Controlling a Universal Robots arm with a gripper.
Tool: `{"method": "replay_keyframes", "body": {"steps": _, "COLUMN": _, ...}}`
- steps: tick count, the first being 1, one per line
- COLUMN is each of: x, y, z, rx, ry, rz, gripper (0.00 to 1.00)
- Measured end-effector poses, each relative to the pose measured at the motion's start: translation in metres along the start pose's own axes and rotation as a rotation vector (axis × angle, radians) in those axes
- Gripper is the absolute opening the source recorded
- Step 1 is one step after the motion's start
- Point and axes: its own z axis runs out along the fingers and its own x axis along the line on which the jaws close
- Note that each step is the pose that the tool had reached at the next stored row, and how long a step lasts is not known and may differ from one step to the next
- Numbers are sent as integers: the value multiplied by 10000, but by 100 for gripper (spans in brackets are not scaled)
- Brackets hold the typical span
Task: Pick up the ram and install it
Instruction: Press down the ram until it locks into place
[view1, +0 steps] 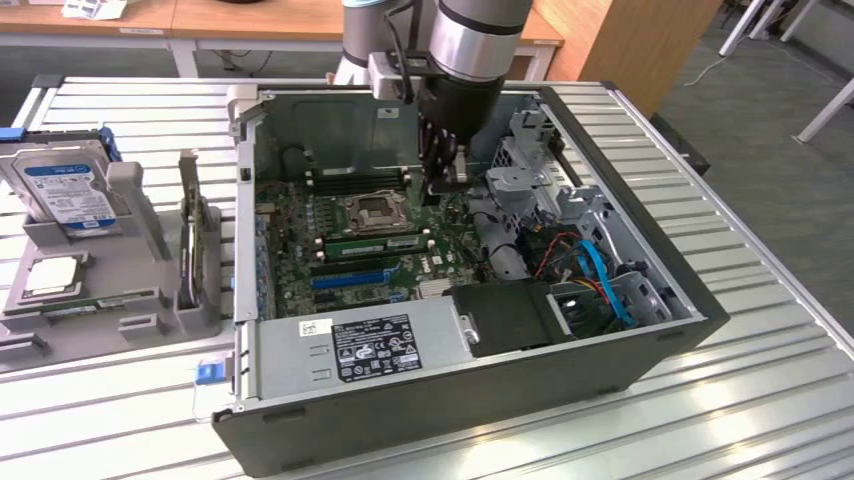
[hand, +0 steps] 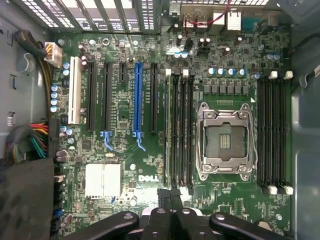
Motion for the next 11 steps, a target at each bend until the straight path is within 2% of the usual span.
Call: {"method": "replay_keyframes", "body": {"steps": 11, "x": 1, "y": -6, "z": 126, "rx": 1, "ry": 0, "rz": -1, "gripper": 10}}
